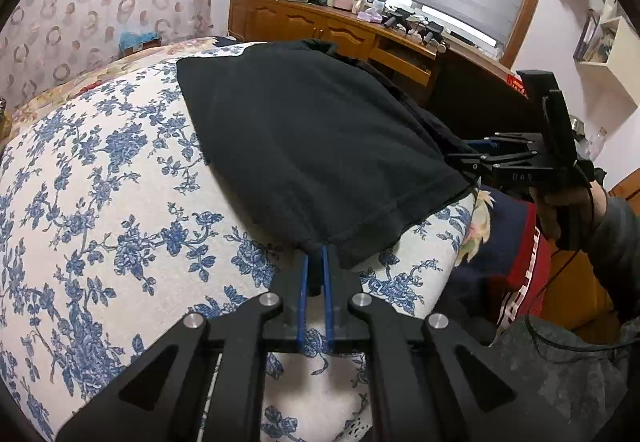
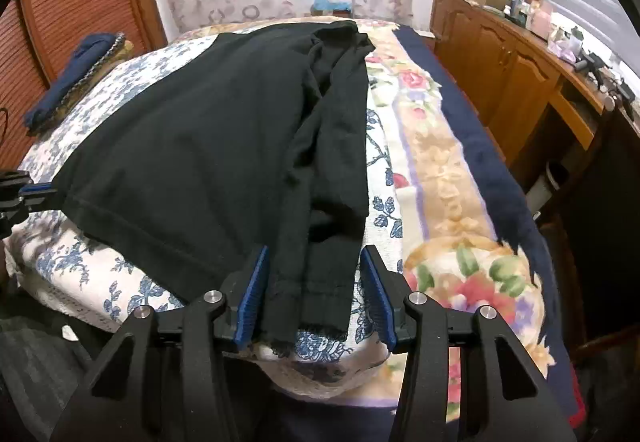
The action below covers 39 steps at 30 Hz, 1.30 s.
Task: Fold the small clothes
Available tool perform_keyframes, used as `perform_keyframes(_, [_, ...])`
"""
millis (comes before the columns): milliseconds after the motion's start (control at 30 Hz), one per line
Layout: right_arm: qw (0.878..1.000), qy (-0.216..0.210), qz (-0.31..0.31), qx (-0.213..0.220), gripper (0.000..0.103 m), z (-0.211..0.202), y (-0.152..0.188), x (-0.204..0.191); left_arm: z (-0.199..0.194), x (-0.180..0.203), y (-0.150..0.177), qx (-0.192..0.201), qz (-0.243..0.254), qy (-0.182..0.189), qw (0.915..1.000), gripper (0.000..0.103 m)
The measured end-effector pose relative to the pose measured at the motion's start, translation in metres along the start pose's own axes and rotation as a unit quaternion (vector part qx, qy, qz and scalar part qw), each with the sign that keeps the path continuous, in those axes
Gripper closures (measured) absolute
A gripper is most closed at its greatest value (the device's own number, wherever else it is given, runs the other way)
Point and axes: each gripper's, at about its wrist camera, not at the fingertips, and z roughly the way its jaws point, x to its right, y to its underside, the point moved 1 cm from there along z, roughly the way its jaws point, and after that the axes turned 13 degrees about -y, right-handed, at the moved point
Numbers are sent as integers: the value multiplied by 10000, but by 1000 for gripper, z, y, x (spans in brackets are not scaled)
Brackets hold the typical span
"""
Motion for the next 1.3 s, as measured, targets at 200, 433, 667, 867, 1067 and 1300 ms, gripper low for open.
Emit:
perform_keyframes(200, [9986, -459, -258, -69, 97, 0, 0, -10, -13, -1, -11, 305, -73, 129, 9994, 101])
perform_keyframes(433, [9937, -890, -227, 641, 98, -33, -19, -2, -35, -10, -42, 769, -232, 154, 9966, 101])
perform_keyframes(667, [9872, -887, -298, 1292, 99, -55, -62, 6, -39, -29, -86, 1095, -384, 32, 9932, 100])
perform_keyframes(867, [9794, -891, -300, 1785, 99, -46, -114, 17, -21, -51, -134, 1262, -428, -250, 9908, 100])
perform_keyframes(1067, [9772, -853, -303, 1923, 99, -25, -168, 35, 9, -81, -173, 1259, -512, -582, 9890, 100])
perform_keyframes(1300, [9826, -694, -271, 1699, 99, 10, -219, 59, 52, -111, -210, 1060, -647, -786, 9891, 100])
